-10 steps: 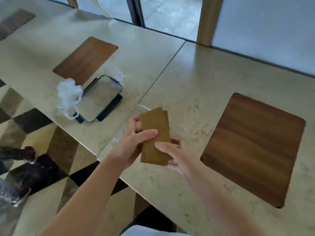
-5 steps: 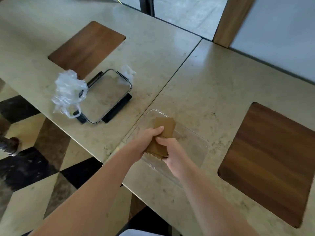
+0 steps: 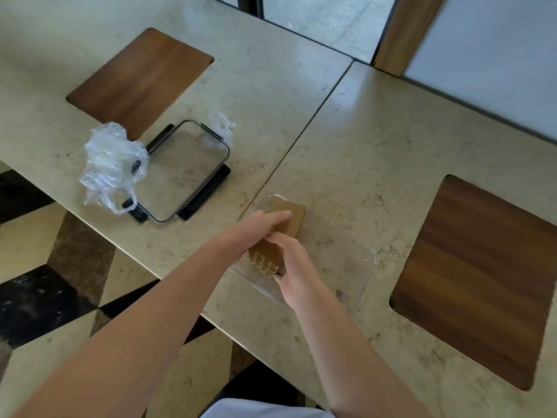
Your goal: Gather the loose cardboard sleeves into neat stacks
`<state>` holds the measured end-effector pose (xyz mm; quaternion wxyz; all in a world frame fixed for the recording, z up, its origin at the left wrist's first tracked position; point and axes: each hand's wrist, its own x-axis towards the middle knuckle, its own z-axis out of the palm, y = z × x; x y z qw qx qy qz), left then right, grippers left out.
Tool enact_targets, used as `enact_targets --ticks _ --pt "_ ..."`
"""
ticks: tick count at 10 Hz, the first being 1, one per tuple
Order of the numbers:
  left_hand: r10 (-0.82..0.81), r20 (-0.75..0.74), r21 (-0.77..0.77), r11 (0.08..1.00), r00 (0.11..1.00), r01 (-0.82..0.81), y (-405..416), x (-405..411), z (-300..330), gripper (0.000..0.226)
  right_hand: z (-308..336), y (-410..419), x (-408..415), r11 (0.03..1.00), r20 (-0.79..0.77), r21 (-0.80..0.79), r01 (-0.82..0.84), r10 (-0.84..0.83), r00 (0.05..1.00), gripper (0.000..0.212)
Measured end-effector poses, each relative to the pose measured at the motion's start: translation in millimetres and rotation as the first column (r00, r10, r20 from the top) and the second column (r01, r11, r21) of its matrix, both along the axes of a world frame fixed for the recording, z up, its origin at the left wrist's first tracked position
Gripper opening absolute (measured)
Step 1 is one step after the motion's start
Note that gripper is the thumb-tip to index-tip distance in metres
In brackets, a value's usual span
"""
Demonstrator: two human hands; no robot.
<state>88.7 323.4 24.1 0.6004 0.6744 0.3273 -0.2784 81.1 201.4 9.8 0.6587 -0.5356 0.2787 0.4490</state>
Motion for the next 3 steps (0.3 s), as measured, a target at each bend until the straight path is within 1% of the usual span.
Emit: enact_targets --ticks 1,2,3 --pt "-0.053 -0.038 0.090 0.994 0.998 0.056 0 1 0 0.073 2 2 0 1.000 0.000 0.001 -0.005 0.005 1.000 0.083" --pt "-0.197 -0.052 0.295 0.933 0.979 0.203 0 -2 15 0.089 12 -5 2 0.997 0.018 -0.039 -0.066 0.067 0.998 0.096" --pt "-0.340 0.096 0.670 0.718 0.936 0.192 -11 -7 36 0.082 15 -27 2 0.995 0.037 -0.097 -0.019 0.023 0.999 0.116"
